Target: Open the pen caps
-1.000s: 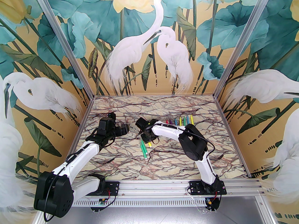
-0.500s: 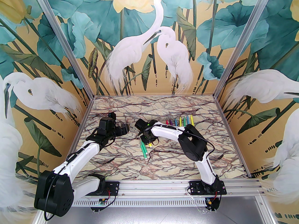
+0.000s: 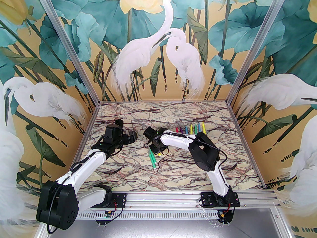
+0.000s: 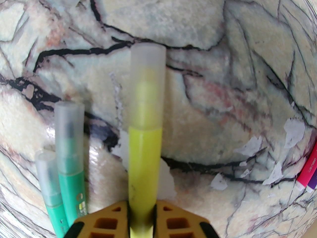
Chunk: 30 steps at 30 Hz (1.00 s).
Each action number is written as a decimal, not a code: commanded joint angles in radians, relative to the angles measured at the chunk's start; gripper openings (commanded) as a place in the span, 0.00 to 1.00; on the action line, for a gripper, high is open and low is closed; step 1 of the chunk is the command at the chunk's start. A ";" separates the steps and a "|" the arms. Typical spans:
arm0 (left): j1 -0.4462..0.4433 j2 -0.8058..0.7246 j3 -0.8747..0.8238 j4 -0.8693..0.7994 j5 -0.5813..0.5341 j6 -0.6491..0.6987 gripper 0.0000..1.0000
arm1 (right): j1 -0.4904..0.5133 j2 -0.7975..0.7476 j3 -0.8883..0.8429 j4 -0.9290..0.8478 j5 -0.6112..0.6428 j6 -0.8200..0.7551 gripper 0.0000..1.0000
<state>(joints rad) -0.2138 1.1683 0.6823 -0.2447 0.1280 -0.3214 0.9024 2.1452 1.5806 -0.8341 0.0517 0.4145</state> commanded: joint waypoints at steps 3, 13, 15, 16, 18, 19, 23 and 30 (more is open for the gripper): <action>0.007 0.025 -0.002 0.022 0.079 -0.002 0.94 | 0.003 0.024 -0.030 0.012 0.020 0.014 0.11; 0.005 0.090 0.018 0.122 0.362 -0.045 0.87 | -0.014 -0.236 -0.274 0.284 0.026 -0.020 0.00; 0.004 0.095 0.016 0.160 0.411 -0.069 0.86 | -0.019 -0.279 -0.319 0.327 0.018 -0.032 0.00; 0.002 0.097 0.013 0.183 0.433 -0.082 0.86 | -0.020 -0.302 -0.344 0.353 0.014 -0.039 0.00; 0.000 0.096 0.008 0.223 0.472 -0.109 0.85 | -0.022 -0.344 -0.390 0.400 0.010 -0.053 0.00; -0.002 0.096 0.007 0.243 0.490 -0.122 0.85 | -0.022 -0.367 -0.415 0.428 0.010 -0.061 0.00; -0.025 0.099 0.012 0.289 0.551 -0.140 0.84 | -0.022 -0.455 -0.505 0.538 -0.026 -0.081 0.00; -0.104 0.128 0.070 0.269 0.546 -0.148 0.79 | -0.022 -0.555 -0.577 0.627 -0.064 -0.108 0.00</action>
<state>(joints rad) -0.2996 1.2747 0.7074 0.0055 0.6384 -0.4534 0.8806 1.6310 1.0248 -0.2882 0.0174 0.3355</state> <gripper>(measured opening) 0.799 0.143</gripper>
